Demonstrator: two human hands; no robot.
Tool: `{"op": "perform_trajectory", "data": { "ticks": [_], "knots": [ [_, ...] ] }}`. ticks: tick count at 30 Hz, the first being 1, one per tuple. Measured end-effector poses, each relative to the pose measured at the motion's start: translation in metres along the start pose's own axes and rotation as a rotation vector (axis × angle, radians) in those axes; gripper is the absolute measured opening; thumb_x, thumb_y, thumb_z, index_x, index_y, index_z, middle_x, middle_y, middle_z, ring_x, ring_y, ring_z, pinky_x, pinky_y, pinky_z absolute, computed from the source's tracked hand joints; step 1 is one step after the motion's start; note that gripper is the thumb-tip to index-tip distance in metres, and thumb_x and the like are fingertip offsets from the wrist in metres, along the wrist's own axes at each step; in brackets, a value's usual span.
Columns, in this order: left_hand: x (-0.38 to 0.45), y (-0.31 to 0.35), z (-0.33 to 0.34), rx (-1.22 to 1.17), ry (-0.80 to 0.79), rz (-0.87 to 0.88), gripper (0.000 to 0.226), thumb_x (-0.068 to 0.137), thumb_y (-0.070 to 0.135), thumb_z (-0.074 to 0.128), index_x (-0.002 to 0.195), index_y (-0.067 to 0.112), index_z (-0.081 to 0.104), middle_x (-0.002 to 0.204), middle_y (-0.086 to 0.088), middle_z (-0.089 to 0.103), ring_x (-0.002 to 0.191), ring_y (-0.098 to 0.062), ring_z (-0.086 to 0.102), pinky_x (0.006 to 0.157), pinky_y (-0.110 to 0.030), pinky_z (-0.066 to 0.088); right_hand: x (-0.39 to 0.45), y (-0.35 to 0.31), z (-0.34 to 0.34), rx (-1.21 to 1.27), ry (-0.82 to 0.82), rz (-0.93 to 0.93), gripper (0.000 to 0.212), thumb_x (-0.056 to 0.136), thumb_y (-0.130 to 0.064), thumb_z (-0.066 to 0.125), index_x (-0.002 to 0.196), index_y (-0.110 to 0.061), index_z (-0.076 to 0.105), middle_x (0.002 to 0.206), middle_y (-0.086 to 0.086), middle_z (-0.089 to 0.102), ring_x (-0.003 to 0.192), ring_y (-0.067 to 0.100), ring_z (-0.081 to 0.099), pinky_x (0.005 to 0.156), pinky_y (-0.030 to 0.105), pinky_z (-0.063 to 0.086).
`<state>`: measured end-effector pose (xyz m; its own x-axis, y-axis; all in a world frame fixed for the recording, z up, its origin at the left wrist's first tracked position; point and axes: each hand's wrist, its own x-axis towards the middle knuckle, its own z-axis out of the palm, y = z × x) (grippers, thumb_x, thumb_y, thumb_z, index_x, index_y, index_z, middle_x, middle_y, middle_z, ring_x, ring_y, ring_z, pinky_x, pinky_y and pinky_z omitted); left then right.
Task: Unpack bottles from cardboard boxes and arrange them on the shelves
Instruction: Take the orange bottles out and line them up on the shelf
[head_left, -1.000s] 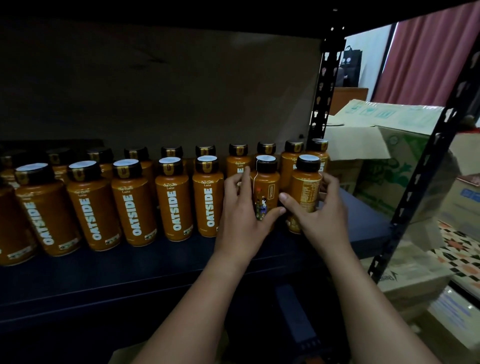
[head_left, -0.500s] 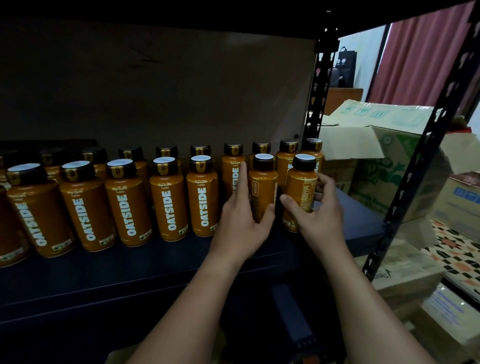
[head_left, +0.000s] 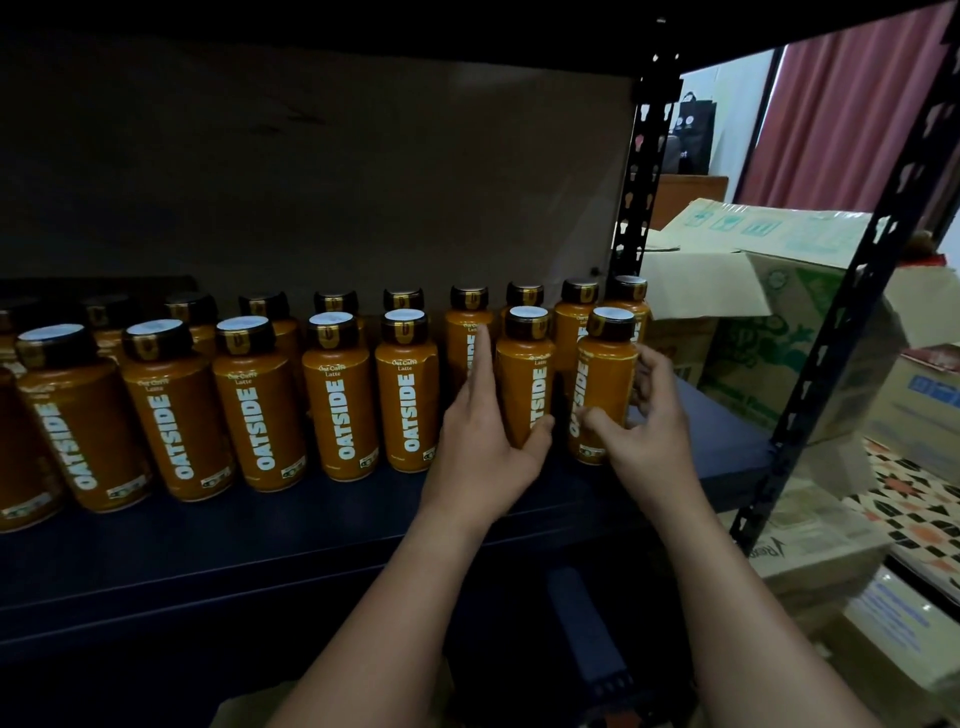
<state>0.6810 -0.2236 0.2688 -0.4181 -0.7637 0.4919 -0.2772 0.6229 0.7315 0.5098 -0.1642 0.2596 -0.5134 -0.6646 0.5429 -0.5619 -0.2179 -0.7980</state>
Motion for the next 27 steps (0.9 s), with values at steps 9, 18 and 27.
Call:
{"op": "perform_trajectory", "data": {
  "ticks": [9, 18, 27],
  "knots": [
    [-0.014, 0.004, 0.008, 0.292, 0.171, 0.043, 0.093, 0.093, 0.047, 0.068, 0.163, 0.021, 0.012, 0.152, -0.004, 0.043, 0.136, -0.02, 0.048, 0.101, -0.025, 0.039, -0.002, -0.002, 0.001, -0.055, 0.029, 0.038, 0.089, 0.075, -0.033, 0.088, 0.146, -0.033, 0.034, 0.144, 0.0, 0.048, 0.129, 0.016, 0.048, 0.098, 0.033, 0.044],
    [-0.017, 0.0, 0.009, 0.29, 0.235, 0.056, 0.085, 0.092, 0.045, 0.07, 0.16, 0.018, 0.027, 0.141, -0.003, 0.05, 0.127, -0.02, 0.055, 0.097, -0.036, 0.055, -0.008, -0.008, -0.003, 0.021, -0.081, 0.04, 0.082, 0.076, -0.038, 0.083, 0.139, -0.05, 0.033, 0.146, -0.003, 0.047, 0.133, 0.017, 0.048, 0.106, 0.05, 0.049],
    [-0.018, 0.008, 0.0, 0.086, 0.271, 0.144, 0.098, 0.093, 0.042, 0.071, 0.162, 0.029, 0.004, 0.162, 0.009, 0.017, 0.15, -0.011, 0.025, 0.117, -0.034, 0.039, -0.009, -0.012, -0.004, -0.028, -0.021, 0.064, 0.088, 0.073, -0.035, 0.089, 0.141, -0.046, 0.033, 0.136, -0.006, 0.049, 0.119, 0.011, 0.053, 0.098, 0.048, 0.054]
  ]
}}
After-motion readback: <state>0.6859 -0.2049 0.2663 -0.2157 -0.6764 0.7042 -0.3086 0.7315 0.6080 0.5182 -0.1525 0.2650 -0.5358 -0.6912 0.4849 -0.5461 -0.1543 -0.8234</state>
